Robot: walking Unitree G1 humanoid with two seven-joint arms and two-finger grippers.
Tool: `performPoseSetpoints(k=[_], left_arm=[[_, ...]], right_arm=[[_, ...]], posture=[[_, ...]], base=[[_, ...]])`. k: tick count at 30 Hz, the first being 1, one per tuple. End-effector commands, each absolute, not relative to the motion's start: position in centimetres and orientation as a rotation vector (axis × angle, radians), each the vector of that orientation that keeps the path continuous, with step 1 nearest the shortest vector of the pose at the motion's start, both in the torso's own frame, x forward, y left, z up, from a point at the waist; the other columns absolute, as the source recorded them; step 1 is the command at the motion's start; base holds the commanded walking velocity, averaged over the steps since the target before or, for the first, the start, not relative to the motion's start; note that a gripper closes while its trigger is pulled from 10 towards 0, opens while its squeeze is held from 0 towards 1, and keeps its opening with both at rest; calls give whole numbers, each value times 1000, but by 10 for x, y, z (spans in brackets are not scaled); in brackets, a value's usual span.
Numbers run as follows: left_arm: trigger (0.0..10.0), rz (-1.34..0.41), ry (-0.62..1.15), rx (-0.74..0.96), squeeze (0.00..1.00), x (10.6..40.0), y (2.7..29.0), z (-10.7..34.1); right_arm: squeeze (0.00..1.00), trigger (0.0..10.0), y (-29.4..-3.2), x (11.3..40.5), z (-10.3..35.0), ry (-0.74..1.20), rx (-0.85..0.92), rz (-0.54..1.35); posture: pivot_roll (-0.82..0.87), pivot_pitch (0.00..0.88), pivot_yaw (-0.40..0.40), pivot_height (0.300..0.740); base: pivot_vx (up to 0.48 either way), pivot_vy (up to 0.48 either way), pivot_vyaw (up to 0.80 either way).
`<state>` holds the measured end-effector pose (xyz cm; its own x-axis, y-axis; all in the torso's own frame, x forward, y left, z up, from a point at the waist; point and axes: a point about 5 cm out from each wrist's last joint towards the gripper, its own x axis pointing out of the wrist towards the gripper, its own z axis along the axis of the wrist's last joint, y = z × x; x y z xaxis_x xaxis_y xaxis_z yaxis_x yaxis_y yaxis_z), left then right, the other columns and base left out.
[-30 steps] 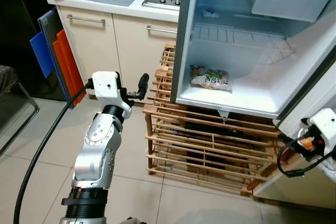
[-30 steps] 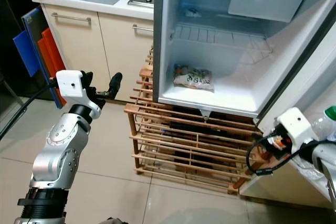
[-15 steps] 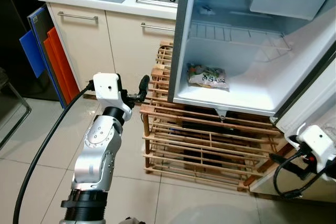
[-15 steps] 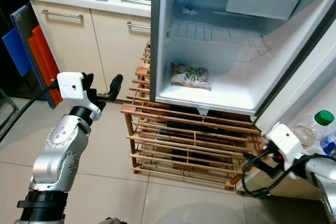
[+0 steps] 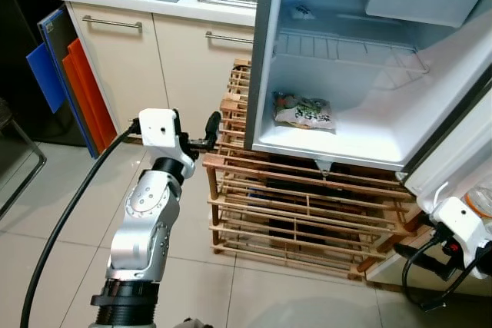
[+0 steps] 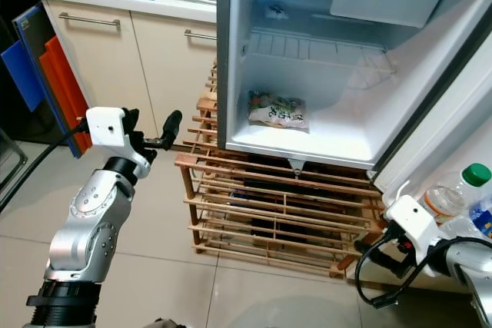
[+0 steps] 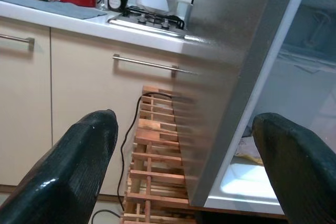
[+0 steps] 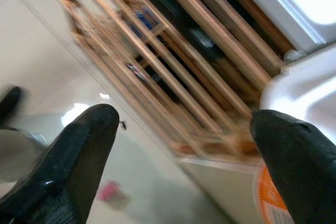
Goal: Restocking fridge
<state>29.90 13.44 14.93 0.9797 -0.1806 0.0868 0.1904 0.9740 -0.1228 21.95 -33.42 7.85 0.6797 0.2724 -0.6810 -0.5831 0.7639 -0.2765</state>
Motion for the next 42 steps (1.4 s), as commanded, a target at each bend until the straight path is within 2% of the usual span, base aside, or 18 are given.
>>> performPoseSetpoints(k=[1,5,10,20,25,27,32,42], left_arm=[[10000,-193,-80,-123,0,298,133,152],[10000,-190,-80,-123,0,298,133,152],[10000,-189,-80,-125,0,299,133,152],[10000,-189,-82,-129,0,300,132,152],[10000,-195,-82,-135,0,303,130,152],[10000,-222,-78,-125,0,305,130,152],[10000,-250,-81,-109,0,310,129,156],[10000,-266,-90,-115,0,313,123,157]], right_arm=[[0,10000,-347,226,90,631,-589,414],[0,10000,-357,234,96,590,-660,312],[0,10000,-358,237,97,573,-665,298],[0,10000,-353,239,86,598,-526,298],[0,10000,-335,235,78,607,-479,415],[0,10000,-319,234,76,584,-443,466],[0,10000,-307,235,73,560,-424,487],[0,10000,-267,230,101,466,-377,662]], posture=[[-152,0,-49,740],[-151,0,-50,740],[-153,0,-50,740],[-153,0,-49,740],[-162,0,-21,740],[-164,0,8,740],[-170,0,31,740],[-180,0,16,740]], base=[[0,0,0],[0,0,0],[0,0,0],[0,0,0],[0,0,0],[0,0,0],[0,0,0],[0,0,0]])
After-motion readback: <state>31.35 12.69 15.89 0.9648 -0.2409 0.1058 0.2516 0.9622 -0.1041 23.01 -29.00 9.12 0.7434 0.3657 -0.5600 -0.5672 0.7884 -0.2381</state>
